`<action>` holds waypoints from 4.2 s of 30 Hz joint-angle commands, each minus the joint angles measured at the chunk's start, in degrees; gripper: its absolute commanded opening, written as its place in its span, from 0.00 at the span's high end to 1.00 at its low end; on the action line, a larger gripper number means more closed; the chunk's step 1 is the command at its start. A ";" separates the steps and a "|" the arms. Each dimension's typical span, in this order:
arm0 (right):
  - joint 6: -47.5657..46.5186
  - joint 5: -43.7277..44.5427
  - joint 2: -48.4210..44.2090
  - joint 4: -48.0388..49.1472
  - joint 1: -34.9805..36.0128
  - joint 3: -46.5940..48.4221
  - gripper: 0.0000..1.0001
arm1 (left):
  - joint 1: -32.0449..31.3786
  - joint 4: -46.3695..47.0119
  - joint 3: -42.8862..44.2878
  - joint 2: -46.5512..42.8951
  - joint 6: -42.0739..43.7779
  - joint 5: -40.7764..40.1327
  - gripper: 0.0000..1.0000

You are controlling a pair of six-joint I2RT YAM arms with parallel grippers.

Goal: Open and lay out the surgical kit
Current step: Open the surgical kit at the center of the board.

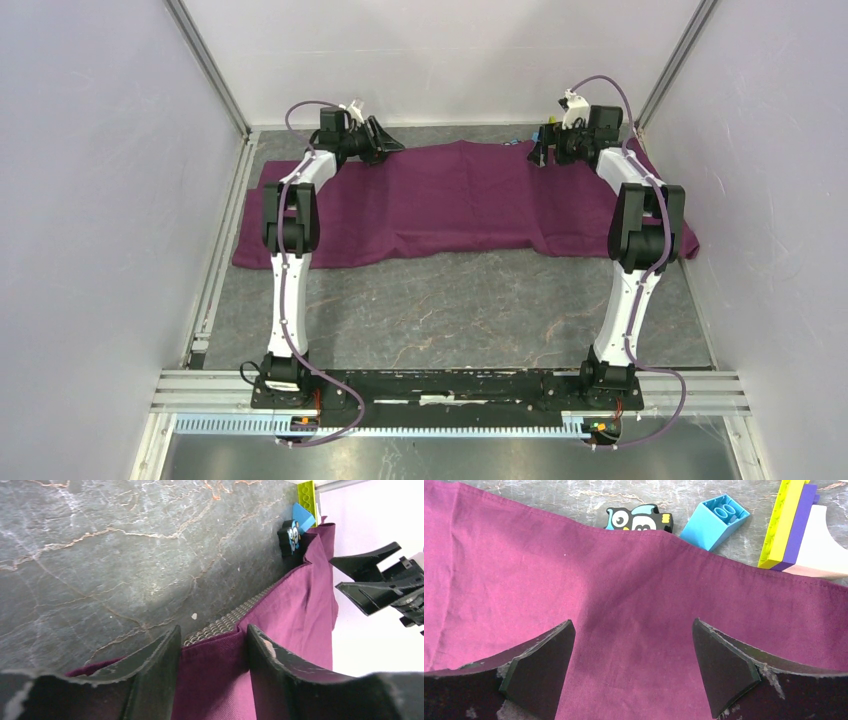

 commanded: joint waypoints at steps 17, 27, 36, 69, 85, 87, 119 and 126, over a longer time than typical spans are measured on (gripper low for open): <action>-6.03 3.27 -3.61 -2.27 0.03 -0.91 0.06 | 0.88 -0.57 2.82 -6.82 1.23 7.95 0.98; -7.98 4.13 -6.87 -1.89 0.03 -2.74 0.05 | -0.23 -2.58 5.73 -10.25 5.37 12.72 0.98; -12.92 -1.50 -13.88 -1.45 0.03 -6.12 0.04 | -3.64 -21.63 -2.24 -23.83 30.25 10.56 0.98; -51.69 0.72 -16.38 -25.39 11.18 -5.21 0.02 | -19.21 -13.37 -63.20 -61.36 57.17 -15.62 0.98; -61.77 9.85 -6.20 -35.55 7.84 6.67 0.03 | -19.26 -13.76 -60.59 -61.11 55.44 -17.97 0.98; -61.27 10.67 -5.26 -34.24 7.85 6.81 0.04 | -19.29 -13.81 -60.51 -61.11 55.34 -18.26 0.98; -54.56 21.61 -40.26 -17.42 7.77 -28.12 1.00 | -19.24 -28.81 -54.91 -71.20 59.42 -31.73 0.98; -57.12 25.19 -68.22 -22.10 7.69 -52.31 0.98 | -19.53 -40.14 -67.19 -90.88 63.14 -25.08 0.98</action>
